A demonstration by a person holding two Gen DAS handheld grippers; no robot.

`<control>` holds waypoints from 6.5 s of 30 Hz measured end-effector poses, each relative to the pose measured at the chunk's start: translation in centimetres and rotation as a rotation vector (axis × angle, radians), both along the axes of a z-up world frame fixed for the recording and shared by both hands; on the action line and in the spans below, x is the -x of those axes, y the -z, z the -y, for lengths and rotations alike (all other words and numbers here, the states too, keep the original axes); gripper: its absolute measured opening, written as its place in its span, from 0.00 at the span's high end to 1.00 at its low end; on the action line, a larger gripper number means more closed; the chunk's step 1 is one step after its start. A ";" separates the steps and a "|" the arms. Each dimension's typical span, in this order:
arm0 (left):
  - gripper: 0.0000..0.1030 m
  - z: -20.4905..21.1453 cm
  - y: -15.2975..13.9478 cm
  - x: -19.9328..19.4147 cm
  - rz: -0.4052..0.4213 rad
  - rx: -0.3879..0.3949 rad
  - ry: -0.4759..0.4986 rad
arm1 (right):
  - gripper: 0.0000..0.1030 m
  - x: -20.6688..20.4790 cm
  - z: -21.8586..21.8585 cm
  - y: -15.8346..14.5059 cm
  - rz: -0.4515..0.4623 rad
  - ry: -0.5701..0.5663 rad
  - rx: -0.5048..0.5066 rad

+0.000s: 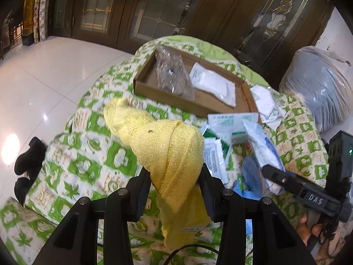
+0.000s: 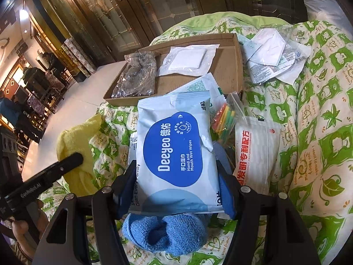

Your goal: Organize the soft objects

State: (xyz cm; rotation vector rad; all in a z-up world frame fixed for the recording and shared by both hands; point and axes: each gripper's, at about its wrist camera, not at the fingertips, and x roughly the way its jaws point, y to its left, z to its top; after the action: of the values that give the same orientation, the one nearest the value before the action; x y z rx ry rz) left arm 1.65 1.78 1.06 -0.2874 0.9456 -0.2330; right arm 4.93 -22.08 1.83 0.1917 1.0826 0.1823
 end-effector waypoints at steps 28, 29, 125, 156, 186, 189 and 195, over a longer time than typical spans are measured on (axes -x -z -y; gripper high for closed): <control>0.57 2.2 -4.4 -5.4 0.079 -0.044 0.086 | 0.37 -3.2 4.0 -3.5 0.043 0.114 -0.038; 0.57 2.3 -4.6 -5.7 0.082 -0.045 0.089 | 0.37 -3.6 4.0 -3.6 0.040 0.111 -0.043; 0.22 -1.0 1.7 -1.9 0.013 -0.072 -0.082 | 0.17 -7.9 3.0 0.8 0.069 0.179 -0.068; 0.22 -1.3 2.9 -1.4 -0.010 -0.041 -0.072 | 0.16 -0.1 0.7 1.2 0.030 0.135 -0.059; 0.22 8.5 5.0 -6.1 -0.159 -0.143 0.171 | 0.16 1.8 1.6 1.6 -0.120 0.129 -0.079; 0.22 9.3 5.1 -6.7 -0.165 -0.124 0.180 | 0.16 3.0 0.4 2.3 -0.179 0.084 -0.054; 0.22 10.9 6.1 -7.1 -0.193 -0.167 0.206 | 0.16 3.7 -2.6 5.7 -0.311 -0.011 0.044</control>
State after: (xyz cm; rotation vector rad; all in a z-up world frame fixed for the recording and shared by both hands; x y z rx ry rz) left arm 8.73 -9.07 -5.07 -0.0589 1.1804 -0.3170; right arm 1.28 -19.52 -3.83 0.1778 1.3961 0.1412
